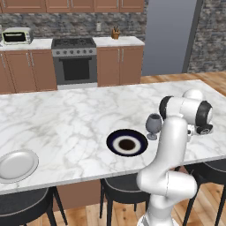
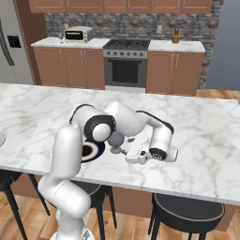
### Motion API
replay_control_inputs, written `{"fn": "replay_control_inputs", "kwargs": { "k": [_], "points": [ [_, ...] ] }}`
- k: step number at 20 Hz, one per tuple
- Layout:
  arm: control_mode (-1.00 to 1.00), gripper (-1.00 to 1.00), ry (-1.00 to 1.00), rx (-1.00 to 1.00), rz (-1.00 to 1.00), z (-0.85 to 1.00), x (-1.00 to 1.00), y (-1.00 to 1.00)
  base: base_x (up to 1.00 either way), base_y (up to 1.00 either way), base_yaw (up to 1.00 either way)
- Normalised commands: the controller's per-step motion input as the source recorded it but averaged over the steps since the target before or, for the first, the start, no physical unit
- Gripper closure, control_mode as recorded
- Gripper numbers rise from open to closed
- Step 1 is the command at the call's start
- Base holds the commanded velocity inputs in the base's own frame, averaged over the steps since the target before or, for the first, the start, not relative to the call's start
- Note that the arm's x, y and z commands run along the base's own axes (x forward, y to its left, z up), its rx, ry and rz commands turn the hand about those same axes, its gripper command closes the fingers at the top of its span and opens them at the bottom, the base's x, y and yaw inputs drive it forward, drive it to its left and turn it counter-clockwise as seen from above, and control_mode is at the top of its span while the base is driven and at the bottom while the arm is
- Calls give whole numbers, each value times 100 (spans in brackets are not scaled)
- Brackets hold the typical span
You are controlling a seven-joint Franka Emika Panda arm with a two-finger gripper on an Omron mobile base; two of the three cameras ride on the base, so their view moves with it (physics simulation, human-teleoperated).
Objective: Retrieve the wine glasses from the counter and place one next to each plate.
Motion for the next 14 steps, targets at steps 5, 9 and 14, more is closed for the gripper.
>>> {"fn": "replay_control_inputs", "kwargs": {
  "k": [5,9,14],
  "points": [
    [-100,-100,-22,1,-9,83,-72,18,0,0,0],
    [-100,-100,-21,1,-10,94,-57,10,0,0,0],
    [-100,-100,-10,5,-8,90,-48,12,0,0,0]
  ]
}}
